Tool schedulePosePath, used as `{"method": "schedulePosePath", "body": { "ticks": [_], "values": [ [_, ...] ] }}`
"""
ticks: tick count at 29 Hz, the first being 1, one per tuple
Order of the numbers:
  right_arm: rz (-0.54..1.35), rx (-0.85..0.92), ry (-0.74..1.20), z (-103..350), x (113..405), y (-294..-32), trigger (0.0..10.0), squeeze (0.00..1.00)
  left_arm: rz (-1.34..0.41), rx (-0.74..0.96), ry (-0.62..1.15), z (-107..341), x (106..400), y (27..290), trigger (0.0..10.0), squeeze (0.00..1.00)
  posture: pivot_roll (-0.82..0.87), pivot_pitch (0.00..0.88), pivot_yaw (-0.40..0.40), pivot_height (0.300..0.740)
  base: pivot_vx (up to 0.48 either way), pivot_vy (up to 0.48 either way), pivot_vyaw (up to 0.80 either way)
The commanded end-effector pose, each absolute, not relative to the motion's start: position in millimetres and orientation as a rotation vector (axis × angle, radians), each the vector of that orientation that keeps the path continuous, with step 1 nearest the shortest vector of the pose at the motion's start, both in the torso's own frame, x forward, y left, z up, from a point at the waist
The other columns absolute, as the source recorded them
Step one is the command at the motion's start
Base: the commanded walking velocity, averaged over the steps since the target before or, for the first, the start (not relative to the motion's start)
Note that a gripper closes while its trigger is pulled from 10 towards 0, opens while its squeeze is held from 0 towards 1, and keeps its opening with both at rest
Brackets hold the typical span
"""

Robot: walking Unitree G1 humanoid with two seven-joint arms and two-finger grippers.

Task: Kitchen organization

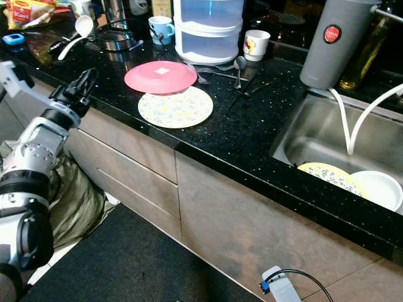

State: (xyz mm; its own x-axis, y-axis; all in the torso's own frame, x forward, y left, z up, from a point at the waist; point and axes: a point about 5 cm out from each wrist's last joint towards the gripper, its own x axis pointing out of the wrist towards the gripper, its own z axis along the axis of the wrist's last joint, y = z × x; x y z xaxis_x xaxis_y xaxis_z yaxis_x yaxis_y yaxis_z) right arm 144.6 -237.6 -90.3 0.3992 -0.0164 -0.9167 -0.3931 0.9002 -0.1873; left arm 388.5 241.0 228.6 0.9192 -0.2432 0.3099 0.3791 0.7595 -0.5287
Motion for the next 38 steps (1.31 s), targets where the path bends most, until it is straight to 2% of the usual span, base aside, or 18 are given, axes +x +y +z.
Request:
{"method": "schedulePosePath", "body": {
  "ticks": [1,2,3,4,22,27,35,38],
  "values": [
    [0.226,-0.395,1.141,-90.9,142.5,-238.6,10.0,0.00,-0.349,-0.624,-0.185,220.9,391.7,233.4,10.0,1.00,-0.07,0.064,-0.026,0.740,0.000,0.000,0.00],
    [0.222,-0.392,1.141,-90.9,142.5,-238.6,10.0,0.00,-0.347,-0.630,-0.178,220.0,392.6,232.7,10.0,1.00,-0.07,0.064,-0.026,0.740,0.000,0.000,0.00],
    [0.222,-0.392,1.140,-90.9,142.6,-238.4,10.0,0.00,-0.336,-0.641,-0.167,218.5,393.7,233.0,10.0,0.92,-0.07,0.066,-0.024,0.740,0.000,0.000,0.00],
    [0.222,-0.391,1.137,-90.9,142.8,-238.0,10.0,0.00,-0.313,-0.665,-0.149,216.3,395.0,234.5,10.0,0.00,-0.08,0.066,-0.023,0.740,0.000,0.000,0.00],
    [0.211,-0.389,1.132,-91.0,142.2,-238.2,10.0,0.00,-0.251,-0.850,0.024,217.5,404.9,227.0,10.0,0.00,-0.08,0.073,-0.014,0.740,0.000,0.000,0.00],
    [0.205,-0.387,1.132,-91.2,142.3,-237.6,10.0,0.00,-0.103,-0.839,0.101,217.5,408.0,230.8,10.0,0.00,-0.08,0.075,-0.010,0.740,0.000,0.000,0.00],
    [0.204,-0.389,1.132,-91.3,142.7,-237.1,10.0,0.00,-0.175,-0.900,0.185,226.0,412.4,208.8,10.0,0.00,-0.07,0.070,-0.009,0.740,0.000,0.000,0.00],
    [0.203,-0.389,1.131,-91.3,142.8,-237.0,10.0,0.00,-0.175,-0.891,0.271,222.3,412.5,199.0,10.0,0.00,-0.07,0.067,-0.008,0.740,0.000,0.000,0.00]
  ]
}}
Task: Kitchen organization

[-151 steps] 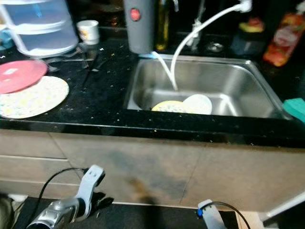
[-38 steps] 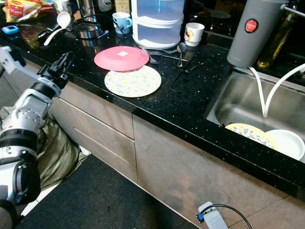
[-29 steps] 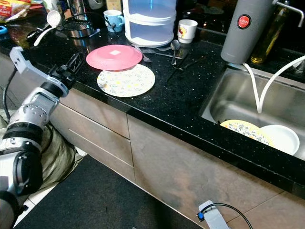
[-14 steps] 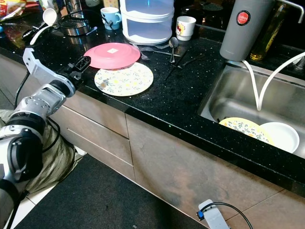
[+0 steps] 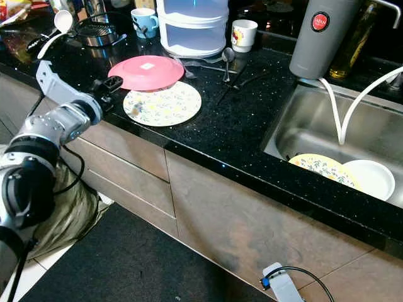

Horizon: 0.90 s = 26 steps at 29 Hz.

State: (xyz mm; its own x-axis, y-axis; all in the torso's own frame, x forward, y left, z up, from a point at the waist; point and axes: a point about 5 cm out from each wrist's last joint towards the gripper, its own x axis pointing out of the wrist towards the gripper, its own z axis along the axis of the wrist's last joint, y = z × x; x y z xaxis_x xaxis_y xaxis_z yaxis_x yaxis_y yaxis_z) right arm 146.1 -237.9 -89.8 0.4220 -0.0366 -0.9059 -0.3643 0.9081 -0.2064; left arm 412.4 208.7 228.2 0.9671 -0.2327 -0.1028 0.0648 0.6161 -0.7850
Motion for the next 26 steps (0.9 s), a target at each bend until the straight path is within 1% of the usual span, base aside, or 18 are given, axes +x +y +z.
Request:
{"method": "schedulePosePath", "body": {
  "ticks": [1,5,21,22,23,24,25,26],
  "values": [
    [0.203,-0.390,1.131,-91.3,142.8,-237.0,10.0,0.00,-0.175,-0.895,0.280,222.1,412.6,197.2,10.0,0.00,-0.07,0.067,-0.008,0.740,0.000,0.000,0.00],
    [0.200,-0.391,1.131,-91.4,142.6,-237.1,10.0,0.00,-0.213,-0.902,0.364,220.7,411.8,184.0,10.0,0.00,-0.08,0.063,-0.005,0.740,0.000,0.000,0.00],
    [0.198,-0.397,1.131,-91.4,142.4,-237.3,10.0,0.00,-0.236,-0.950,0.496,208.6,407.3,167.0,10.0,0.00,-0.08,0.062,-0.004,0.740,0.000,0.000,0.00],
    [0.198,-0.397,1.130,-91.4,142.4,-237.3,10.0,0.00,-0.240,-0.960,0.502,207.3,406.7,166.5,8.0,0.00,-0.08,0.061,-0.004,0.740,0.000,0.000,0.00],
    [0.198,-0.397,1.130,-91.4,142.4,-237.3,10.0,0.00,-0.241,-0.969,0.510,205.3,406.0,166.2,4.1,0.00,-0.08,0.062,-0.004,0.740,0.000,0.000,0.00],
    [0.198,-0.397,1.130,-91.4,142.4,-237.3,10.0,0.00,-0.241,-0.969,0.510,205.3,406.0,166.2,4.1,0.00,-0.08,0.062,-0.004,0.740,0.000,0.000,0.00],
    [0.197,-0.397,1.129,-91.4,142.4,-237.4,10.0,0.00,-0.245,-0.978,0.525,202.6,404.8,165.4,0.0,0.00,-0.08,0.064,-0.004,0.740,0.000,0.000,0.00],
    [0.197,-0.397,1.129,-91.3,142.4,-237.5,10.0,0.00,-0.251,-0.983,0.538,200.2,403.8,164.5,0.0,0.00,-0.08,0.064,-0.005,0.740,0.000,0.000,0.00]
  ]
}}
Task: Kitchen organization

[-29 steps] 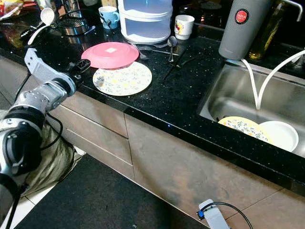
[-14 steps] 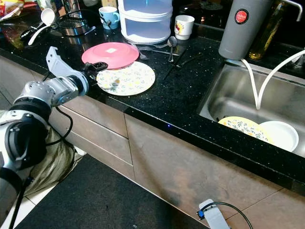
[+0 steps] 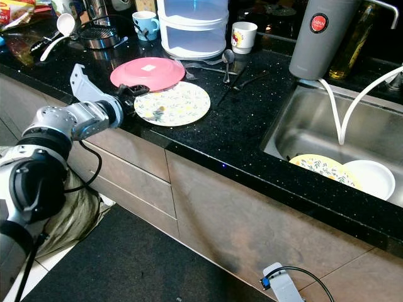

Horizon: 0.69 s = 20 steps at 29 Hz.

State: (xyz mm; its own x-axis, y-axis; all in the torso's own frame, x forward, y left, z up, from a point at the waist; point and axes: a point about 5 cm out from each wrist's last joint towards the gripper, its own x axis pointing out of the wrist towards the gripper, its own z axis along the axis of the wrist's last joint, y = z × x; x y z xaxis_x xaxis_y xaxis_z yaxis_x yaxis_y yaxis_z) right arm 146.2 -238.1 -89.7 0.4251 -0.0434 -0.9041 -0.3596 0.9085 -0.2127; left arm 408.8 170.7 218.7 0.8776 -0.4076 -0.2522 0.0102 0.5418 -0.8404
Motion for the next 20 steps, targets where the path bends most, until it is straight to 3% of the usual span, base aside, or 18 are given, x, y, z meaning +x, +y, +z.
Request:
{"method": "schedulePosePath", "body": {
  "ticks": [1,18,20],
  "values": [
    [0.197,-0.397,1.129,-91.3,142.4,-237.5,10.0,0.00,-0.251,-0.983,0.538,200.2,403.8,164.5,0.0,0.00,-0.08,0.064,-0.005,0.740,0.000,0.000,0.00],
    [0.196,-0.391,1.126,-91.2,142.8,-237.3,10.0,0.00,-0.223,-0.995,0.563,191.0,400.3,170.3,0.0,0.00,-0.07,0.066,-0.006,0.740,0.000,0.000,0.00],
    [0.193,-0.389,1.124,-91.0,143.1,-237.5,10.0,0.00,-0.283,-0.980,0.512,200.7,403.1,166.7,0.0,0.00,-0.07,0.067,-0.006,0.740,0.000,0.000,0.00]
  ]
}}
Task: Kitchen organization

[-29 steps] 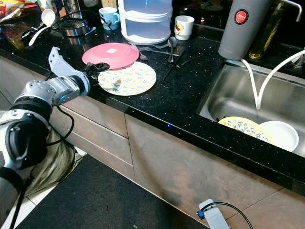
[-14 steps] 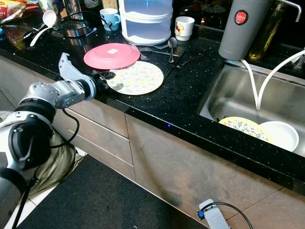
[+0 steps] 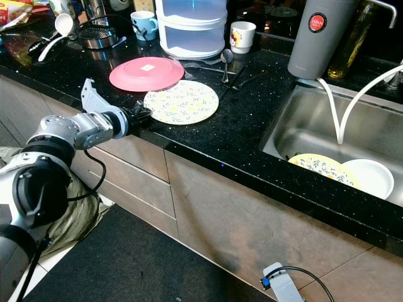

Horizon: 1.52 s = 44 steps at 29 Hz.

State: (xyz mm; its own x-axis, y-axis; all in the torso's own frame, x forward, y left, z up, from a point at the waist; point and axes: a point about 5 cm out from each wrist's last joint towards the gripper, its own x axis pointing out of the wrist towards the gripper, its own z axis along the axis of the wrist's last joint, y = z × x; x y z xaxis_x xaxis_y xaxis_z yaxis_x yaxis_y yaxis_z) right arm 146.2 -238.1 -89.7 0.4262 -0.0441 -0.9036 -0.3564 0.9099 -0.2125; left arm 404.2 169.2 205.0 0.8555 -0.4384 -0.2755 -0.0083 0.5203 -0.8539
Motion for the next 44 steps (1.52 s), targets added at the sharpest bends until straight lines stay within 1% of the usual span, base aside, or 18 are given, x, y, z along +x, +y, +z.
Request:
{"method": "schedulePosePath", "body": {
  "ticks": [1,2,3,4,5,7,8,9,12,15,21,23,30,34,38,41,43,44],
  "values": [
    [0.191,-0.387,1.122,-90.9,143.2,-237.6,10.0,0.00,-0.328,-0.971,0.491,206.6,404.1,162.8,0.0,0.00,-0.08,0.067,-0.009,0.740,0.000,0.000,0.00],
    [0.191,-0.387,1.122,-90.9,143.2,-237.6,10.0,0.00,-0.328,-0.971,0.491,206.6,404.1,162.8,0.0,0.00,-0.08,0.067,-0.009,0.740,0.000,0.000,0.00],
    [0.190,-0.386,1.122,-90.9,143.2,-237.8,10.0,0.00,-0.361,-0.966,0.478,211.0,404.8,159.6,0.0,0.00,-0.08,0.067,-0.009,0.740,0.000,0.000,0.00],
    [0.188,-0.386,1.121,-90.8,143.3,-238.0,10.0,0.00,-0.436,-0.957,0.469,219.0,404.9,151.0,0.0,0.00,-0.07,0.067,-0.012,0.740,0.000,0.000,0.00],
    [0.188,-0.386,1.121,-90.8,143.3,-238.0,10.0,0.00,-0.436,-0.957,0.469,219.0,404.9,151.0,0.0,0.00,-0.07,0.067,-0.012,0.740,0.000,0.000,0.00],
    [0.187,-0.386,1.120,-90.7,143.4,-238.2,10.0,0.00,-0.536,-0.935,0.465,229.0,403.9,139.0,0.0,0.00,-0.07,0.066,-0.013,0.740,0.000,0.000,0.00],
    [0.187,-0.386,1.120,-90.7,143.4,-238.2,10.0,0.00,-0.536,-0.935,0.465,229.0,403.9,139.0,0.0,0.00,-0.07,0.066,-0.013,0.740,0.000,0.000,0.00],
    [0.187,-0.386,1.120,-90.6,143.6,-238.3,10.0,0.00,-0.576,-0.910,0.462,233.0,403.3,133.8,0.0,0.00,-0.07,0.066,-0.013,0.740,0.000,0.000,0.00],
    [0.187,-0.386,1.120,-90.6,143.6,-238.3,10.0,0.00,-0.601,-0.878,0.451,235.7,403.2,130.7,0.0,0.00,-0.07,0.066,-0.013,0.740,0.000,0.000,0.00],
    [0.188,-0.383,1.119,-90.6,143.7,-238.0,10.0,0.00,-0.635,-0.808,0.423,237.7,403.1,128.4,0.0,0.00,-0.07,0.065,-0.011,0.740,0.000,0.000,0.00],
    [0.190,-0.381,1.120,-90.8,143.1,-237.8,10.0,0.00,-0.689,-0.794,0.358,241.8,402.1,130.5,0.0,0.00,-0.07,0.065,-0.010,0.740,0.000,0.000,0.00],
    [0.190,-0.383,1.119,-90.8,142.9,-238.0,10.0,0.00,-0.751,-0.802,0.288,248.6,400.4,128.8,0.0,0.00,-0.07,0.065,-0.011,0.740,0.000,0.000,0.00],
    [0.184,-0.389,1.113,-90.7,142.9,-238.5,10.0,0.00,-0.850,-0.836,0.202,253.3,394.7,123.4,0.0,0.00,-0.07,0.063,-0.011,0.740,0.000,0.000,0.00],
    [0.167,-0.396,1.106,-90.5,142.8,-239.4,10.0,0.00,-0.934,-0.919,0.165,248.8,387.7,112.5,0.0,0.00,-0.07,0.061,-0.013,0.740,0.000,0.000,0.00],
    [0.144,-0.378,1.114,-90.9,141.5,-240.2,10.0,0.00,-0.930,-0.991,0.153,239.7,385.2,106.9,0.0,0.00,-0.07,0.060,-0.013,0.740,0.000,0.000,0.00],
    [0.139,-0.363,1.121,-91.3,140.7,-240.2,10.0,0.00,-0.930,-1.034,0.122,239.2,384.0,106.0,0.0,0.00,-0.07,0.059,-0.014,0.740,0.000,0.000,-0.62],
    [0.139,-0.362,1.127,-91.5,140.3,-240.4,10.0,0.00,-0.940,-1.079,0.078,240.9,381.2,106.0,7.0,0.00,-0.07,0.057,-0.015,0.740,0.000,0.000,-0.80],
    [0.139,-0.361,1.127,-91.5,140.3,-240.6,10.0,0.00,-0.943,-1.089,0.066,241.7,380.3,106.0,7.0,0.00,-0.07,0.057,-0.015,0.740,0.000,0.000,-0.80]
  ]
}}
